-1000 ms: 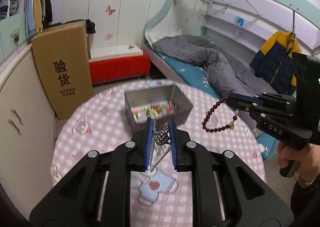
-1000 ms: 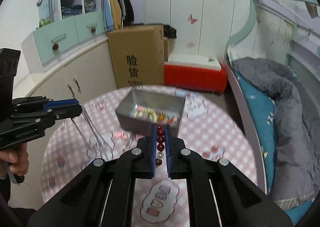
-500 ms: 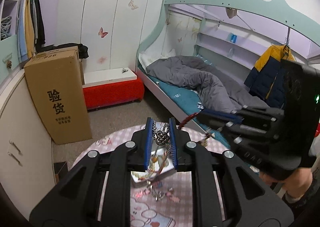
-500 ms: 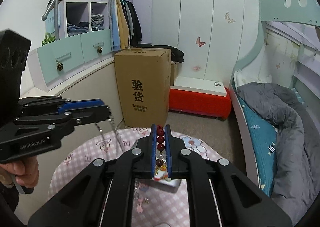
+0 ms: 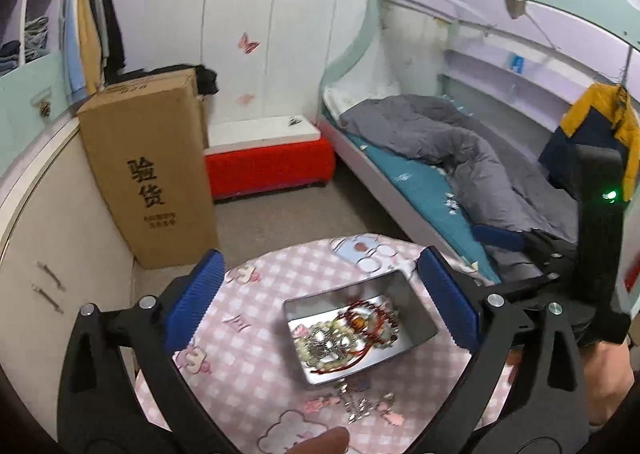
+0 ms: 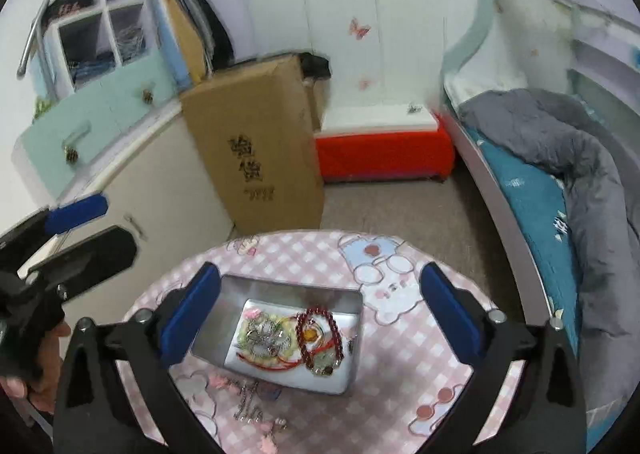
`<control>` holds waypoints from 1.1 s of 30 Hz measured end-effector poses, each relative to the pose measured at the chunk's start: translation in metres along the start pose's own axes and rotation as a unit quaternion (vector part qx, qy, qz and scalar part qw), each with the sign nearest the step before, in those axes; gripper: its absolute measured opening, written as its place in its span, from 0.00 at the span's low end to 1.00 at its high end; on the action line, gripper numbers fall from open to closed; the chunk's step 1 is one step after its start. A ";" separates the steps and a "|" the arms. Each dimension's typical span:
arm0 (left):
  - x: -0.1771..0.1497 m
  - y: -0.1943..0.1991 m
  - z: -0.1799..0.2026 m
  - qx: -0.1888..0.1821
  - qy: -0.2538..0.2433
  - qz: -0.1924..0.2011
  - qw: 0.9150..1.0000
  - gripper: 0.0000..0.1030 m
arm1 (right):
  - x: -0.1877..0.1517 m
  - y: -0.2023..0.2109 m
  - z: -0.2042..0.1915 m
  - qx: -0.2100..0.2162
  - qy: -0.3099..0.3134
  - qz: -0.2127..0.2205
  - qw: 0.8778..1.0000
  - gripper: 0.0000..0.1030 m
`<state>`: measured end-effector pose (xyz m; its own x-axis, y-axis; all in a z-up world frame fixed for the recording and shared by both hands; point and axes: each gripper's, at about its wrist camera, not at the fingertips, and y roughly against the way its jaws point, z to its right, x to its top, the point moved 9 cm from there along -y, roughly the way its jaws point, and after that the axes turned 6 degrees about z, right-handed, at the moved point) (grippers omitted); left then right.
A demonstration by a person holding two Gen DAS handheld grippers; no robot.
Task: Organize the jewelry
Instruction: 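Carry chain and bracelet over the tin and open both tools, then move both open tools back toward the pink charms and pearl earrings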
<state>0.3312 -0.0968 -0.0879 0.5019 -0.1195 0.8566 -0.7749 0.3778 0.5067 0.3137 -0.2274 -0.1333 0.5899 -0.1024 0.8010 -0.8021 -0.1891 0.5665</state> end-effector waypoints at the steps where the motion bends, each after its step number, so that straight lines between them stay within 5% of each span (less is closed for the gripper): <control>1: -0.002 0.001 -0.005 0.011 0.002 -0.002 1.000 0.93 | 0.000 0.000 0.004 -0.002 -0.009 -0.002 1.000 0.93; 10: -0.007 0.030 -0.024 0.054 0.010 0.026 0.998 0.93 | 0.007 0.022 0.013 -0.007 -0.027 0.018 0.999 0.93; 21: -0.021 0.073 -0.036 0.065 0.033 0.046 0.996 0.93 | 0.013 0.066 0.004 0.004 -0.021 0.057 0.998 0.93; 33: -0.058 0.096 -0.040 0.091 0.024 0.041 0.995 0.93 | -0.025 0.097 -0.005 0.002 0.002 0.049 0.999 0.93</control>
<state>0.2433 -0.0172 -0.0929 0.4478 -0.0494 0.8928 -0.8691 0.2106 0.4476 0.2210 -0.2386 -0.0974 0.5090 -0.1171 0.8527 -0.8550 -0.1831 0.4852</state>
